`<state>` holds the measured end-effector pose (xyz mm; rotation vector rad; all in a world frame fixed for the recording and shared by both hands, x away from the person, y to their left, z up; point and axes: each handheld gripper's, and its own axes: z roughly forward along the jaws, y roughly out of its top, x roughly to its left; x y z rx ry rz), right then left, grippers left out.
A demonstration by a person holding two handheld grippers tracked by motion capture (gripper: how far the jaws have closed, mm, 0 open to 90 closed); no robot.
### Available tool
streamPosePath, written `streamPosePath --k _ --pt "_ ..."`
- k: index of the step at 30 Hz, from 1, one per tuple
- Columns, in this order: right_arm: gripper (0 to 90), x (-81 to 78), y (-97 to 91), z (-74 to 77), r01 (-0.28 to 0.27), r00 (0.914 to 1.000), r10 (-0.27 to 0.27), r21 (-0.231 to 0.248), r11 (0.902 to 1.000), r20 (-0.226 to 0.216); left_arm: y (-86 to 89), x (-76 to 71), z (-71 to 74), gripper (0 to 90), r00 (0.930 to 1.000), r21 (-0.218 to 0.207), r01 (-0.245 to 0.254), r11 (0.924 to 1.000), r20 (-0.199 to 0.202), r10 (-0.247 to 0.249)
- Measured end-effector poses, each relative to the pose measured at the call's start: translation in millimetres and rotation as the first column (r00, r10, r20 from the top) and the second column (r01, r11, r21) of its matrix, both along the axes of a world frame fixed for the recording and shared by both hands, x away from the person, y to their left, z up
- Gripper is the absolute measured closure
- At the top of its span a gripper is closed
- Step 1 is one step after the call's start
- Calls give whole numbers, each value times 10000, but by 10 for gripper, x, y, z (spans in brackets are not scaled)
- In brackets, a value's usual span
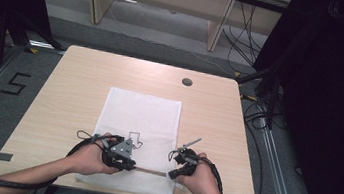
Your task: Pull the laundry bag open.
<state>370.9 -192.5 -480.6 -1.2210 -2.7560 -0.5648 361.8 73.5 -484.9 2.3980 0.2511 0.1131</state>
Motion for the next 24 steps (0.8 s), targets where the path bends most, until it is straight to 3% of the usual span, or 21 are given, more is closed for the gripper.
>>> streamPosePath --k 4,16,17,23,24 --pt "900 -9 4 3 124 9998 -124 36 9999 -151 26 -5 -4 826 9997 -30 -128 9999 -203 128" --pt "900 -1 -1 1 5 10000 -5 -13 10000 -9 62 -8 8 826 9997 -65 -168 9998 -161 167" --pt "900 -1 -1 1 18 10000 -18 -5 10000 -22 69 -10 4 826 9997 -216 -186 9996 -181 182" --pt "900 0 1 3 -5 10000 5 -24 10000 -29 79 -5 13 826 9999 -59 -95 9999 -78 94" --pt "900 1 3 2 36 10000 -37 -36 10000 -15 88 -13 10 826 9995 -178 -236 9996 -214 232"
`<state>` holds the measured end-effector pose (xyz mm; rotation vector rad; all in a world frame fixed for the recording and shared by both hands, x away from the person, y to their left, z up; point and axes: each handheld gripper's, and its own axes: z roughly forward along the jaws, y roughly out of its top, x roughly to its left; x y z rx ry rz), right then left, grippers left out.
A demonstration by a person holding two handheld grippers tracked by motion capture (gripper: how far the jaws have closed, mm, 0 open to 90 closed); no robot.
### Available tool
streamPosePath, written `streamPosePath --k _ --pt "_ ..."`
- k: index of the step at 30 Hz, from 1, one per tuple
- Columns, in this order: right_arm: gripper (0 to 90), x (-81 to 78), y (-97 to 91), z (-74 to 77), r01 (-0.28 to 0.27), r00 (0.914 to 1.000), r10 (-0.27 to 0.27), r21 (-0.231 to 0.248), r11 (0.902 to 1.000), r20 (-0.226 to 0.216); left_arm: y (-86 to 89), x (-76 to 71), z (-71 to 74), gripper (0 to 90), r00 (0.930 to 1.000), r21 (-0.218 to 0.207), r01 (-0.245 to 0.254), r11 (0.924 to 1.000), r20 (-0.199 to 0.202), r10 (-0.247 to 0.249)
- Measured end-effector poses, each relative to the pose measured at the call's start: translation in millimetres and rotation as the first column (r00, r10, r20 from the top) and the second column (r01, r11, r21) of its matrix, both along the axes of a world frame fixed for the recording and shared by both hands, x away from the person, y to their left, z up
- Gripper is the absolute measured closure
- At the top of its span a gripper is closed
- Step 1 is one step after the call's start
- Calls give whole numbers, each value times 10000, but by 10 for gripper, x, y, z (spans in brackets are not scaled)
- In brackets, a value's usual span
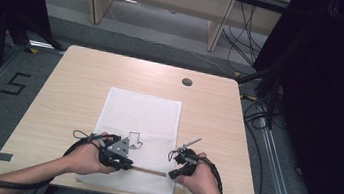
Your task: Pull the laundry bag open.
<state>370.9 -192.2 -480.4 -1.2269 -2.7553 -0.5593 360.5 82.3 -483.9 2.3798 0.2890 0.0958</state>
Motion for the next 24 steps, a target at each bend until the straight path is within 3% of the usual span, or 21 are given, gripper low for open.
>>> streamPosePath --k 9,11,13,18,19,23,24 --pt "900 -5 8 2 25 10000 -25 -47 10000 -9 16 -6 -5 826 10000 -140 -14 9999 -34 14" --pt "900 0 7 1 -9 10000 9 -49 10000 16 28 -4 11 826 9999 -27 45 10000 128 -45" --pt "900 -1 3 1 4 10000 -4 -10 10000 -2 45 -6 4 826 9999 -159 -100 9998 -51 99" --pt "900 4 -3 -4 -56 10000 56 37 10000 16 45 -6 -8 826 9999 -90 -54 9999 -100 53" --pt "900 -6 4 2 64 9999 -63 28 10000 -117 47 -4 7 826 9999 -13 33 10000 109 -33" --pt "900 -5 9 3 27 10000 -27 -64 10000 -18 51 -17 10 826 10000 -143 -83 9999 -12 83" --pt "900 -3 9 4 17 10000 -17 -80 10000 -17 54 -16 13 826 10000 6 -48 10000 49 48"
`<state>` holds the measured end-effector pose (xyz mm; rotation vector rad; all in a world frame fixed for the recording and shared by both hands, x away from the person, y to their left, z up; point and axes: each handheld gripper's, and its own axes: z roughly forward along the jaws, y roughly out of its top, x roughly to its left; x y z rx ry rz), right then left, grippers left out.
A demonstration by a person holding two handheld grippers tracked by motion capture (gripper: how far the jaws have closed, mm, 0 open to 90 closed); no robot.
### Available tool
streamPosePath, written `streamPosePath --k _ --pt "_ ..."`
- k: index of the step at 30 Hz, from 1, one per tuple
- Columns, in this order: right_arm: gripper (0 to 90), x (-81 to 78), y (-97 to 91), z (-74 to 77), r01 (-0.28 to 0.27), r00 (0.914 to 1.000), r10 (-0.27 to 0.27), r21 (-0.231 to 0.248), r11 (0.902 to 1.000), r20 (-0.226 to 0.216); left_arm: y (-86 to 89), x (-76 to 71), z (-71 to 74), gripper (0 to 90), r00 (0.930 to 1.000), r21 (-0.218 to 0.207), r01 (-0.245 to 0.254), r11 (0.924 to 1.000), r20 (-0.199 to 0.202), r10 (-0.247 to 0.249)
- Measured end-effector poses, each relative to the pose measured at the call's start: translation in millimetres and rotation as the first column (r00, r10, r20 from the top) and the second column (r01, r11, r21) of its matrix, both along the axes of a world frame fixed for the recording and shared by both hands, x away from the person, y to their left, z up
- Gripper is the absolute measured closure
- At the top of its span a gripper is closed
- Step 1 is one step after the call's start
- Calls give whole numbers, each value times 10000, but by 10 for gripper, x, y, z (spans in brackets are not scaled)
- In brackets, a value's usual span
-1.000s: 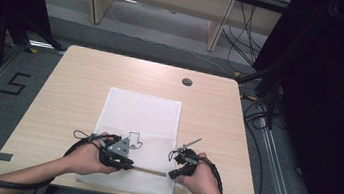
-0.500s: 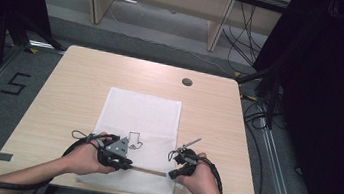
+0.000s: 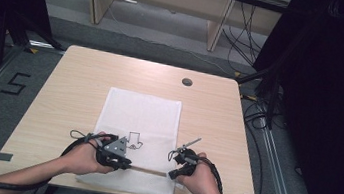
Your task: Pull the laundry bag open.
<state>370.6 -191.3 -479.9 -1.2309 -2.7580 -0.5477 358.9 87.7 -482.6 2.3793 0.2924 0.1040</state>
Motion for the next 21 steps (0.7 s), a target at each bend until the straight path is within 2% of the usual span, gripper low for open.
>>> streamPosePath --k 3,12,13,17,21 --pt "900 5 -2 -5 24 10000 -24 55 10000 6 32 5 -3 826 9998 -122 -83 9999 -181 81" --pt "900 9 -9 -7 -97 9999 97 52 9999 95 39 -6 5 826 9999 -127 -91 9999 -59 90" --pt "900 1 -5 -1 -3 10000 3 34 10000 1 52 2 11 826 10000 32 -29 10000 53 29" --pt "900 1 -10 -1 -10 10000 10 56 10000 -38 81 5 8 826 9997 -181 -190 9997 -186 187" --pt "900 -4 -4 0 88 9999 -87 81 9999 -140 97 0 13 826 9997 -119 -184 9998 -152 183"
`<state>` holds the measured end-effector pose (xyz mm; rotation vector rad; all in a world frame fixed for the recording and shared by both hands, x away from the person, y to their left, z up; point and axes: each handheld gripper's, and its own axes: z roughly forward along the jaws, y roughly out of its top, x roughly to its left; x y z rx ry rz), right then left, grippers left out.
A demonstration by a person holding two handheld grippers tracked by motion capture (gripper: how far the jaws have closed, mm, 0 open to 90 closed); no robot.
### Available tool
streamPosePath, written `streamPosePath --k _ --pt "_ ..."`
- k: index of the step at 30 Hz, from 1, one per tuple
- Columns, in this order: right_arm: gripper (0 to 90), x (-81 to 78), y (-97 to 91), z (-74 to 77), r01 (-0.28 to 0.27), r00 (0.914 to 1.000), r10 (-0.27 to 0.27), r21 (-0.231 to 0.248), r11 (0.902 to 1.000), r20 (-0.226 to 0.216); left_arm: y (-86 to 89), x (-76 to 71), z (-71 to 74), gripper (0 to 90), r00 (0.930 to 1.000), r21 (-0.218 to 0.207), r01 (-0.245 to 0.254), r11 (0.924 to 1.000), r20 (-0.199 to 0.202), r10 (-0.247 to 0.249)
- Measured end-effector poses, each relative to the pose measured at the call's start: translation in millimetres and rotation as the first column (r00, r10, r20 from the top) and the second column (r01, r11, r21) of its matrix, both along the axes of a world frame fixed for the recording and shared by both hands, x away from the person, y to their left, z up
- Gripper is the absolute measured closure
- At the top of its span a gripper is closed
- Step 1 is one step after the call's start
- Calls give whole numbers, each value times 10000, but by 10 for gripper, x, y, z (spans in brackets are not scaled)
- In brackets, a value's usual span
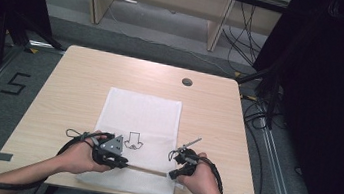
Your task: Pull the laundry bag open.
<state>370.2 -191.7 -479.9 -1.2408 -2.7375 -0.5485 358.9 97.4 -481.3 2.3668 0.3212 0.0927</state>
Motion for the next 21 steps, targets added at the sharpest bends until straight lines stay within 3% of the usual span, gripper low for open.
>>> streamPosePath --k 1,6,11,13,21 --pt "900 7 -7 -2 -121 9998 121 -49 9999 142 10 5 -1 826 9998 119 66 9999 166 -68" --pt "900 -1 1 2 6 10000 -5 -63 10000 35 63 10 -5 826 9998 301 -85 9995 183 80" --pt "900 11 -6 1 -65 9999 66 -98 9999 86 178 38 17 826 9996 108 -249 9996 -112 250" --pt "900 4 2 2 3 10000 -3 -90 10000 39 154 18 21 826 9996 270 -196 9994 186 191" --pt "900 3 1 3 25 10000 -25 -77 10000 10 167 15 -2 826 9996 122 -276 9995 24 276"
